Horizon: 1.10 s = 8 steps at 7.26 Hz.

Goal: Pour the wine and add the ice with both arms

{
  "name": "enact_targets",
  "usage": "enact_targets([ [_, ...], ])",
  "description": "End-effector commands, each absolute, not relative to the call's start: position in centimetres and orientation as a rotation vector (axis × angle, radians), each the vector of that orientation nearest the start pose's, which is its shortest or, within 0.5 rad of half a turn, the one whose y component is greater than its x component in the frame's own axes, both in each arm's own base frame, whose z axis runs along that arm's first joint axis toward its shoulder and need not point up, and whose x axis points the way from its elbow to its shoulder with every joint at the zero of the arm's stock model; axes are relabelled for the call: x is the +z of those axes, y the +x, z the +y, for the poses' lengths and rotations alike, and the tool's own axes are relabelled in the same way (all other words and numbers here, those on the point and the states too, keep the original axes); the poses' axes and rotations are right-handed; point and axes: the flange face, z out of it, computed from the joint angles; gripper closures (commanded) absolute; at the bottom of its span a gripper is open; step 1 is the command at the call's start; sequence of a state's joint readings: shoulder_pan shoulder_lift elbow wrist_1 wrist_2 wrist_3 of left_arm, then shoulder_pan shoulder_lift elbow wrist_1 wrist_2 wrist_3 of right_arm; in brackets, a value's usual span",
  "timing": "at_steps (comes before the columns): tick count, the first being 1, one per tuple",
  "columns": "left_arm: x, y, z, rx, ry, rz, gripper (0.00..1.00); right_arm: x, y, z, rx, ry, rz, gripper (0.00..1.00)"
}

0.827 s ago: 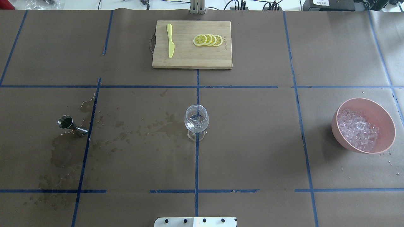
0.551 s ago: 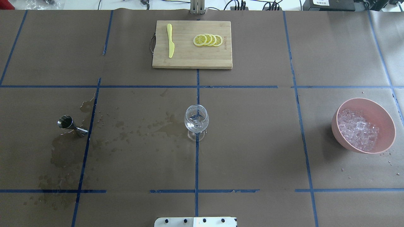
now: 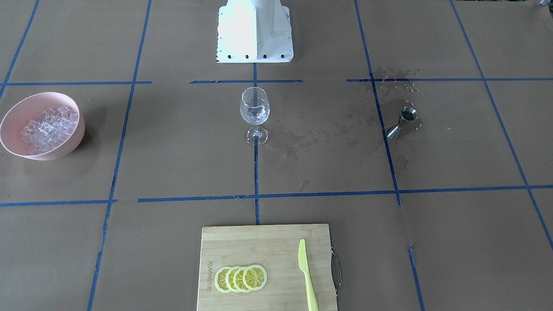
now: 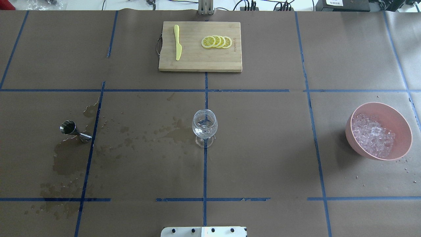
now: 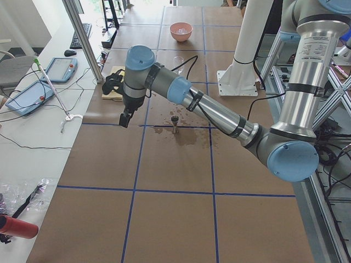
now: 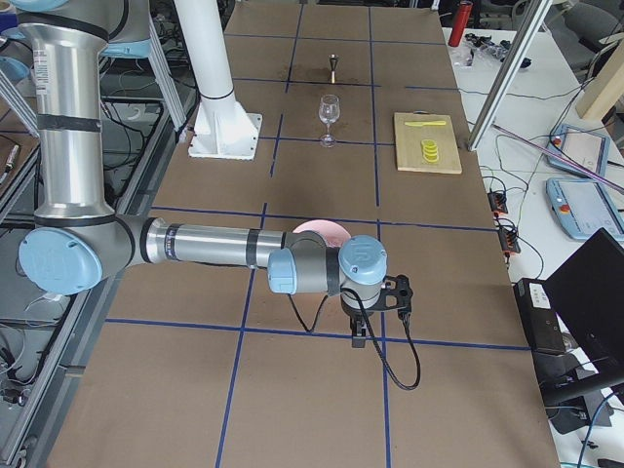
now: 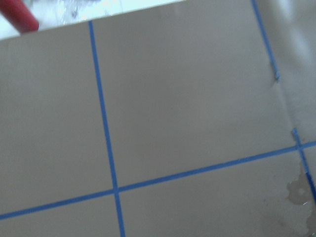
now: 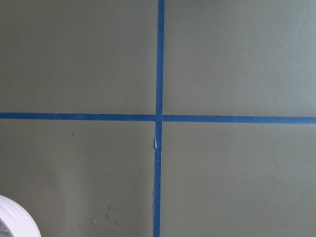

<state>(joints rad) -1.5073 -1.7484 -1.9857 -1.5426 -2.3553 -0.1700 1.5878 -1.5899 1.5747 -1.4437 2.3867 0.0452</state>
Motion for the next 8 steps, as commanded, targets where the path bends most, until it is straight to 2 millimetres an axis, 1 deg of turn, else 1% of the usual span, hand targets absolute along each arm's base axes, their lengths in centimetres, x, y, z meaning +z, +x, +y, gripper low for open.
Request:
enact_targets([
  [1,30.3,6.1,-49.4,0.023,0.504,0.862,0.00,64.6,5.8,-49.3,0.009,0.096,-0.852,0.00],
  [2,31.9,9.5,-46.5,-0.028,0.497,0.895,0.00,64.0,5.7,-49.3,0.024,0.099,-0.871,0.00],
  [3,34.7,11.4,-43.4,-0.094,0.548,0.939,0.00,63.7,5.6,-49.5,0.024,0.101,-0.874,0.00],
  [4,37.8,13.0,-40.0,-0.133,0.593,0.973,0.01,63.3,5.6,-49.6,0.018,0.117,-0.878,0.00],
  [5,39.7,13.6,-37.8,-0.143,0.630,0.968,0.01,63.1,5.5,-49.6,0.024,0.112,-0.902,0.00],
  [6,40.4,13.8,-37.2,-0.148,0.642,0.947,0.01,62.8,5.3,-49.7,0.049,0.098,-0.915,0.00],
  [8,41.7,16.7,-36.0,-0.180,0.657,0.888,0.01,61.1,4.9,-49.7,0.088,0.084,-0.985,0.00],
])
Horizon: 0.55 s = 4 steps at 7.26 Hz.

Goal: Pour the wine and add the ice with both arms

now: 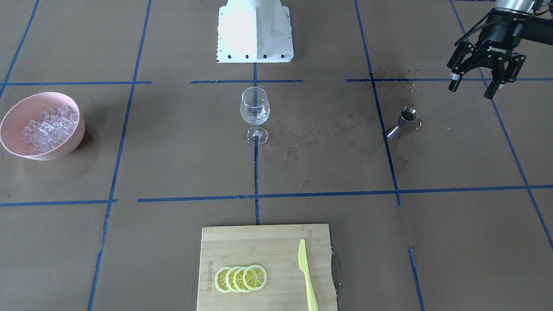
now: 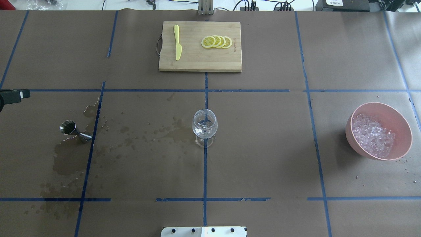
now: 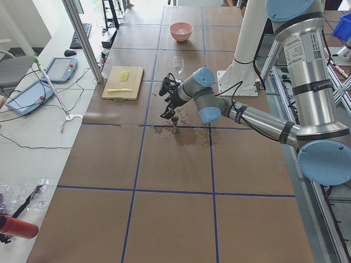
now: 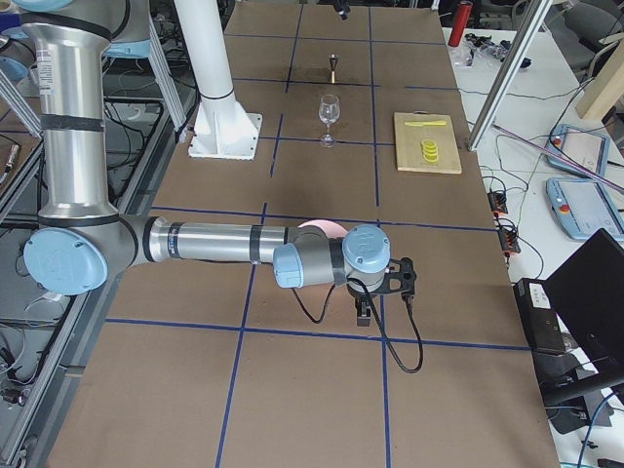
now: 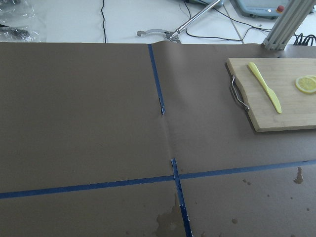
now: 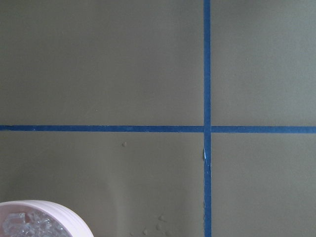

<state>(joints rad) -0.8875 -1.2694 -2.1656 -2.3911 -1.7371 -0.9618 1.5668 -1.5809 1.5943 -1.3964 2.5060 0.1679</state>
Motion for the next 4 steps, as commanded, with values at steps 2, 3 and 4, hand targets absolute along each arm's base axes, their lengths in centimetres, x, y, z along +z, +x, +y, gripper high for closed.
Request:
enact_targets([
  [2,41.8,22.1,-33.7,-0.259,0.657,0.890,0.01,59.3,4.7,-50.4,0.125,0.085,-0.991,0.00],
  [3,41.8,24.6,-32.2,-0.290,0.659,0.896,0.01,58.6,4.2,-50.4,0.133,0.080,-0.993,0.00],
  [4,41.8,26.4,-31.1,-0.299,0.671,0.897,0.01,58.5,4.2,-50.4,0.135,0.079,-0.994,0.00],
])
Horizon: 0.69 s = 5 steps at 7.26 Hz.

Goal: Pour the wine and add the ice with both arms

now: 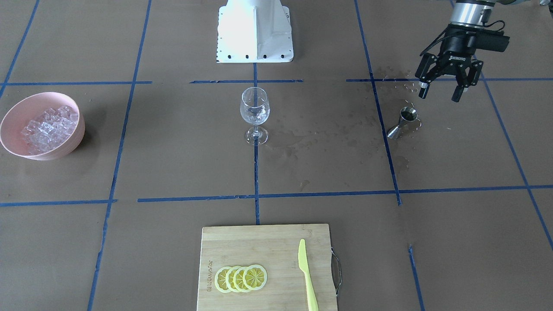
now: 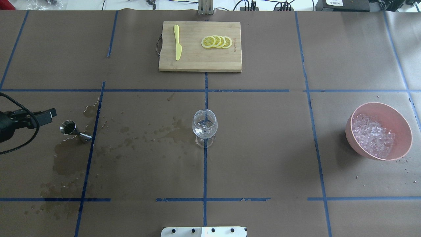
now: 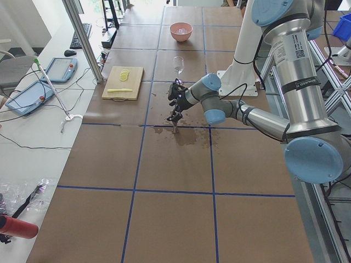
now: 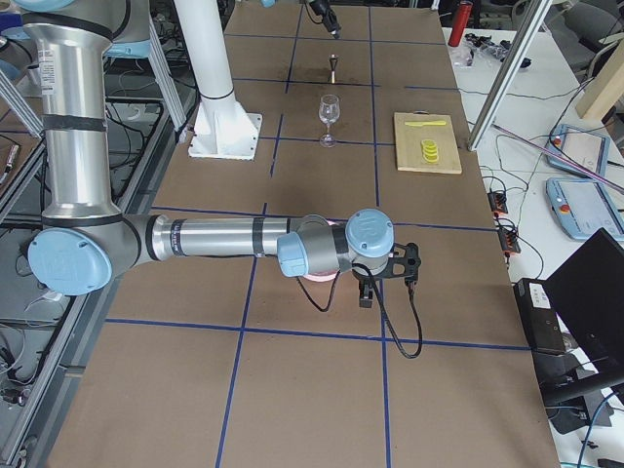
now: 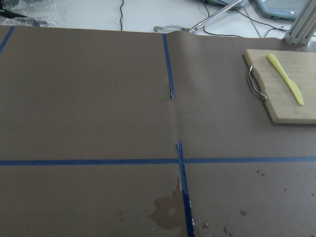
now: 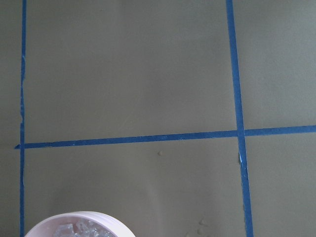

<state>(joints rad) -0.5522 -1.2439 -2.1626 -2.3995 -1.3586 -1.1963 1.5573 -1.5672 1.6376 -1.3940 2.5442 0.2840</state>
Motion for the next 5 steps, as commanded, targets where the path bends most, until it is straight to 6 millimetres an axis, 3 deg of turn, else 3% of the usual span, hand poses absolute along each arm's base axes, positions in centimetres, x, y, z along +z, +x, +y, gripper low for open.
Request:
enact_targets([
  [1,42.3,27.7,-30.4,-0.310,0.705,0.875,0.01,58.5,4.2,-50.4,0.135,0.079,-0.994,0.00],
  [4,47.2,32.8,-29.2,-0.379,0.835,0.754,0.01,58.4,4.2,-50.5,0.133,0.083,-0.992,0.00],
  [5,47.3,33.8,-28.7,-0.384,0.863,0.747,0.01,58.4,4.3,-50.5,0.133,0.084,-0.991,0.00],
])
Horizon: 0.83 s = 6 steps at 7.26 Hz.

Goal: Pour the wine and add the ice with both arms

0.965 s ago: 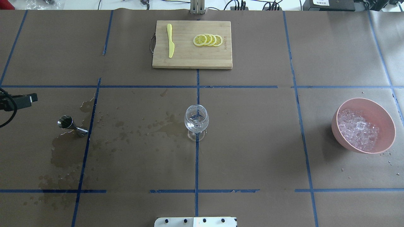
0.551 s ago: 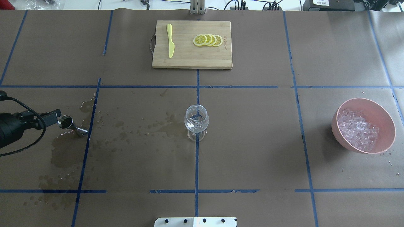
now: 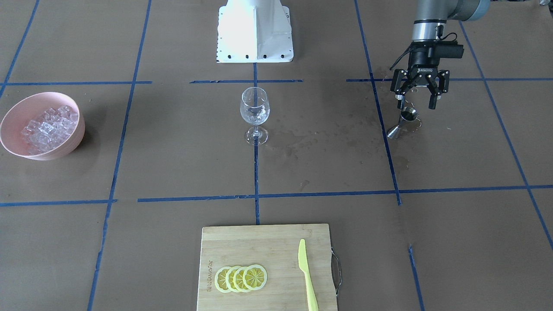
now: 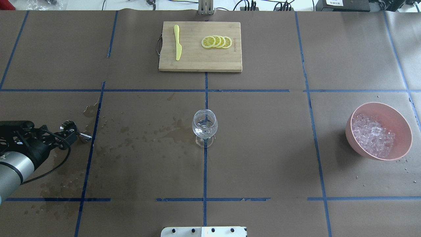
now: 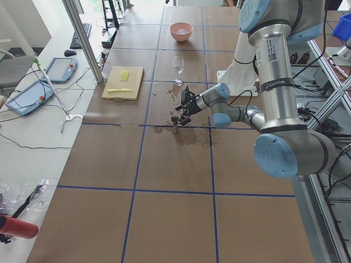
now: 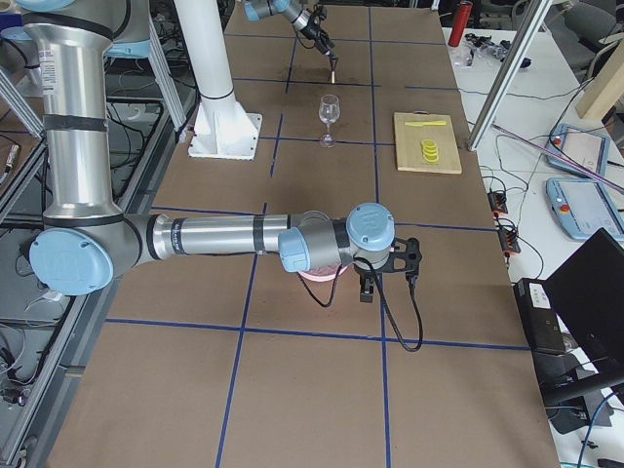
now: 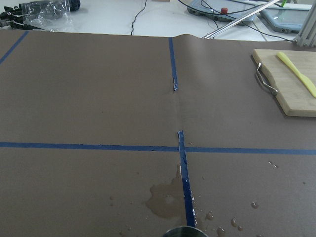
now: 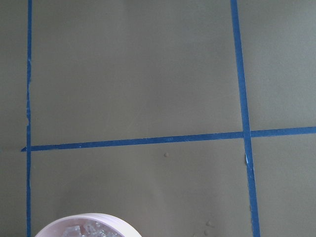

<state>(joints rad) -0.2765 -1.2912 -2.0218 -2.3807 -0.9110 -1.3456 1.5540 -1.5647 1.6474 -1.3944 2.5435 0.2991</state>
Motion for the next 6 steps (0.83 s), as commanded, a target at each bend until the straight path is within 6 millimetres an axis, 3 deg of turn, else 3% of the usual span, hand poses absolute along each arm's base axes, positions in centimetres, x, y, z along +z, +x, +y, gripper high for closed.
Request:
enact_targets([
  [1,47.9,34.5,-28.2,-0.396,0.875,0.743,0.01,58.5,4.3,-50.4,0.135,0.081,-0.989,0.00],
  [2,48.8,35.9,-28.4,-0.408,0.897,0.727,0.01,58.5,4.3,-50.4,0.135,0.081,-0.989,0.00],
  [5,50.9,37.4,-28.8,-0.435,0.998,0.655,0.01,58.7,4.3,-50.4,0.137,0.077,-0.989,0.00],
  [6,51.4,38.9,-29.2,-0.452,1.033,0.637,0.02,58.7,4.2,-50.4,0.136,0.076,-0.987,0.00],
])
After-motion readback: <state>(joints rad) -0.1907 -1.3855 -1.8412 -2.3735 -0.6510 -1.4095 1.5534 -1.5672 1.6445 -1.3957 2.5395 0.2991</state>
